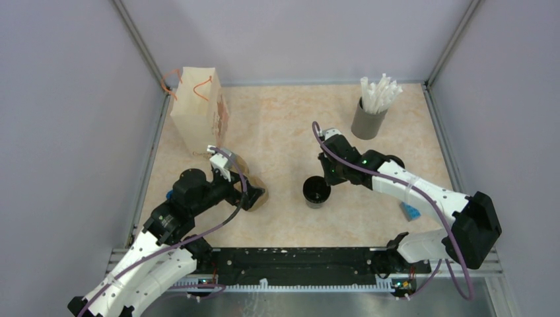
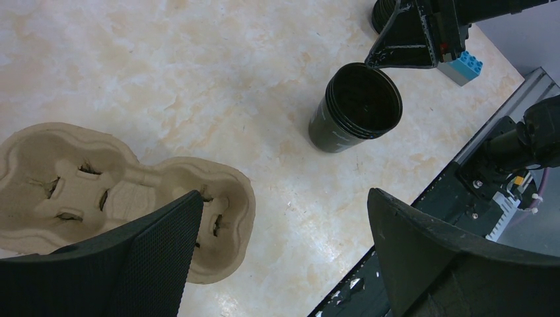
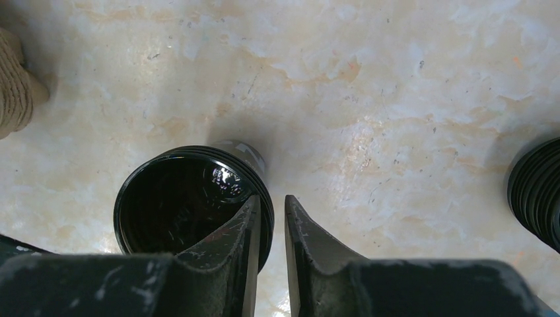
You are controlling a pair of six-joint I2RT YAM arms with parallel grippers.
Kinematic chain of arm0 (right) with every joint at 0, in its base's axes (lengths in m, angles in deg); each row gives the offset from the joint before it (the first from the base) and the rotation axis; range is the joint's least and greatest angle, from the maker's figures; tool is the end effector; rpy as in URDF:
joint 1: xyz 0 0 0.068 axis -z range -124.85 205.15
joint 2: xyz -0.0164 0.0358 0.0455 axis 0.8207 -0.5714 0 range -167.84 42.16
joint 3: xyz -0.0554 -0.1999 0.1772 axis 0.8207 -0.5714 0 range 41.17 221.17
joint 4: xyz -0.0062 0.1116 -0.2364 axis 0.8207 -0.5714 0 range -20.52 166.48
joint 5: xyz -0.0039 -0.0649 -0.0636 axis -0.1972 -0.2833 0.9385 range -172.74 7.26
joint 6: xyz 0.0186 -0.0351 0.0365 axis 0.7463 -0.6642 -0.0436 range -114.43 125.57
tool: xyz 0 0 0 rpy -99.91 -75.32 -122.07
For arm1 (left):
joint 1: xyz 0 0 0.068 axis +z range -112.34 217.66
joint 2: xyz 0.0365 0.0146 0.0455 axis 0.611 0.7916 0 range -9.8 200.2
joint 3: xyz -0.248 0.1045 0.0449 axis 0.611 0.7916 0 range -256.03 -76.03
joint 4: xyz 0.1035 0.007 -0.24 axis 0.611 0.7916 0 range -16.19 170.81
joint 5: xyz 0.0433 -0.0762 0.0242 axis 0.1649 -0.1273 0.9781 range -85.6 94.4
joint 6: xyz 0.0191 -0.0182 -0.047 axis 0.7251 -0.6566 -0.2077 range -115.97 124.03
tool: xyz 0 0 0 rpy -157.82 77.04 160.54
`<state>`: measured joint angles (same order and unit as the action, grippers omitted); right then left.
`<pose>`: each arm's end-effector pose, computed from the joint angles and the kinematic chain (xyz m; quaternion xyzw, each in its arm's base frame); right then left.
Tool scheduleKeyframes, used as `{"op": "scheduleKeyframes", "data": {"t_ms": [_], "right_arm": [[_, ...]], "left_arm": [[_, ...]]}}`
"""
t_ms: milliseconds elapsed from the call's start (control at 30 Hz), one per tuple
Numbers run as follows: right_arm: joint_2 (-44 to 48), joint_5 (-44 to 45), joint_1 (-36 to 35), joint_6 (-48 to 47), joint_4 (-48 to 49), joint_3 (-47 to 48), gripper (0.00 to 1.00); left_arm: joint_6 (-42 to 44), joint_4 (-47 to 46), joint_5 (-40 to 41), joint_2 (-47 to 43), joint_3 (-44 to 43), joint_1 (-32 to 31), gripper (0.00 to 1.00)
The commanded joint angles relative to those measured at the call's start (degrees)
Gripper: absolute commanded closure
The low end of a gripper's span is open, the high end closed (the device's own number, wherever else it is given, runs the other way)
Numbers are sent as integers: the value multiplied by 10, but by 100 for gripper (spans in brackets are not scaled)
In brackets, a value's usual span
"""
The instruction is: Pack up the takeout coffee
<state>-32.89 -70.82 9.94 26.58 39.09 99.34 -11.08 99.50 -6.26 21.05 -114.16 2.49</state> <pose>0.1935 0.1846 0.2665 -0.1673 0.9323 0.0839 0.3096 0.1042 -0.0815 0.3050 0.1942 0.7858 -0.3156 0.4952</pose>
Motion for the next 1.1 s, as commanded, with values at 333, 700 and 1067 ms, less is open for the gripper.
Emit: {"op": "scheduleKeyframes", "data": {"t_ms": [333,700,1067], "right_arm": [[6,-16,-5,-1,25,1,78],[-3,-10,-5,-12,15,0,75],[-1,-31,-5,-20,11,-8,76]], "left_arm": [[-6,-19,-7,3,-1,2,1],[-7,-20,-5,1,-1,2,1],[-7,-20,-4,2,-1,3,1]]}}
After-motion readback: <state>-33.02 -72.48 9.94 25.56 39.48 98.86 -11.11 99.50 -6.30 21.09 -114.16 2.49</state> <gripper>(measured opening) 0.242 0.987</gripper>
